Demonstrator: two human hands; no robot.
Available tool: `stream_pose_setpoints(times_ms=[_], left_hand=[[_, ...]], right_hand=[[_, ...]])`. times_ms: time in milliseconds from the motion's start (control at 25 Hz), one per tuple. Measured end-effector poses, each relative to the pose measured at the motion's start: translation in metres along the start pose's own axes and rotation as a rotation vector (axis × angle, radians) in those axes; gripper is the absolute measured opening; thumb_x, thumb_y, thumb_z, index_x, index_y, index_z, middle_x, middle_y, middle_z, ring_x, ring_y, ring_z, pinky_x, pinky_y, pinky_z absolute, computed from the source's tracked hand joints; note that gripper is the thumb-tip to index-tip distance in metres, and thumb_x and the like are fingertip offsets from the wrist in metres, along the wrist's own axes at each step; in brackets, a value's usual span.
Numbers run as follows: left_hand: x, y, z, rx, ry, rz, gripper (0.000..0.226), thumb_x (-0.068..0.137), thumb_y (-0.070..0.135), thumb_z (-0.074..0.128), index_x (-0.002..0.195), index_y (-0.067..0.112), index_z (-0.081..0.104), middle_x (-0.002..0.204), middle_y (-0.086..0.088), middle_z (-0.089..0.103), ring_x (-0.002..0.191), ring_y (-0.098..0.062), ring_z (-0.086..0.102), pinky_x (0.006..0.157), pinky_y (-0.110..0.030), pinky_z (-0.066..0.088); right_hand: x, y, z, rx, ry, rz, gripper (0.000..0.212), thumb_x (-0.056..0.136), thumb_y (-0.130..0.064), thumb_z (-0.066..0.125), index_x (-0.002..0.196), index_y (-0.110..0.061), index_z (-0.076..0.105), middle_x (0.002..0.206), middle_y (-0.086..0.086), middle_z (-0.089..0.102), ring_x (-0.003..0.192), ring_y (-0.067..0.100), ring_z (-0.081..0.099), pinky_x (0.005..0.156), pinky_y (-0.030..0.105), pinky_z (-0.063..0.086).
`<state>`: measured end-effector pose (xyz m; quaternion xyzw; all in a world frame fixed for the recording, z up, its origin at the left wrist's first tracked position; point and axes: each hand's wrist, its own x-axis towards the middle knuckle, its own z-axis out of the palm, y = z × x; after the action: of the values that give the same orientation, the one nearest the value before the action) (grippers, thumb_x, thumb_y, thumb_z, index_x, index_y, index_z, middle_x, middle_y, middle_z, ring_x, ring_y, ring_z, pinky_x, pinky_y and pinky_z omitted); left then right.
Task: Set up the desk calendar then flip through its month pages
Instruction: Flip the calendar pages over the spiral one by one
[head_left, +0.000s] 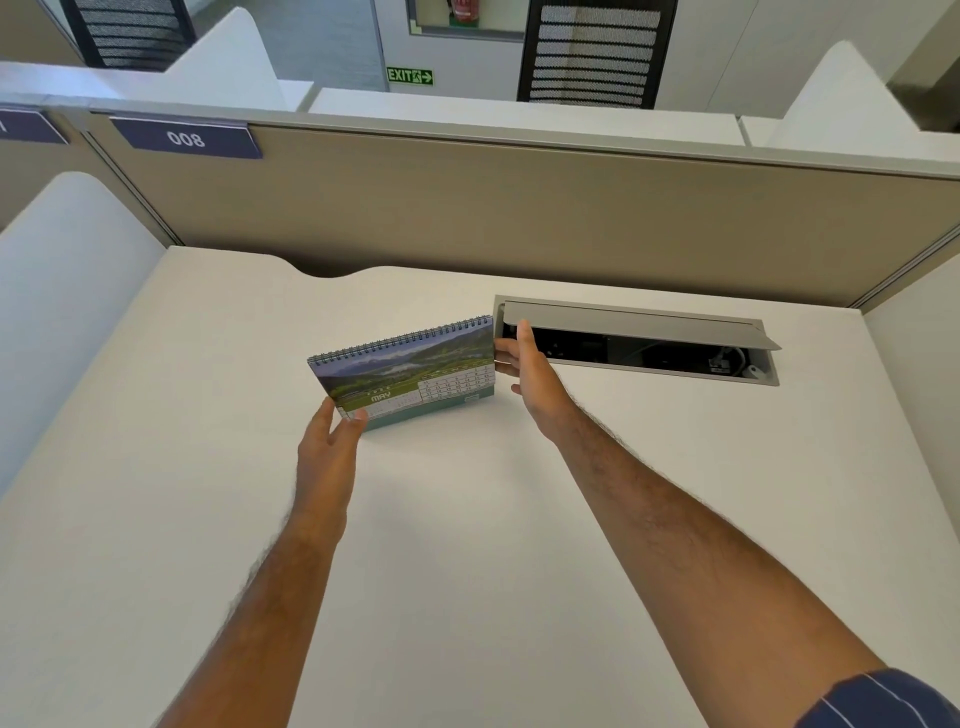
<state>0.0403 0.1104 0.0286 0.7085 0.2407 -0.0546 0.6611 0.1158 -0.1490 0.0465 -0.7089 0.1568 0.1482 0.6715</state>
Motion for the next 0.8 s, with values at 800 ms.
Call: stream_pose_setpoints(times_ms=[800], left_hand=[[-0.001,0.017,-0.022,-0.267,-0.131,0.026,0.057,0.109,0.061,0.042,0.123,0.022,0.081,0.123,-0.012,0.081,0.109,-0.028,0.079,0.089,-0.040,0.062]], right_hand=[[0.004,0.004,-0.002,0.010,0.010,0.008,0.068,0.105,-0.064,0.011,0.100,-0.037,0.073,0.096,-0.022,0.076,0.104,0.001,0.064,0.117,0.054,0.032]])
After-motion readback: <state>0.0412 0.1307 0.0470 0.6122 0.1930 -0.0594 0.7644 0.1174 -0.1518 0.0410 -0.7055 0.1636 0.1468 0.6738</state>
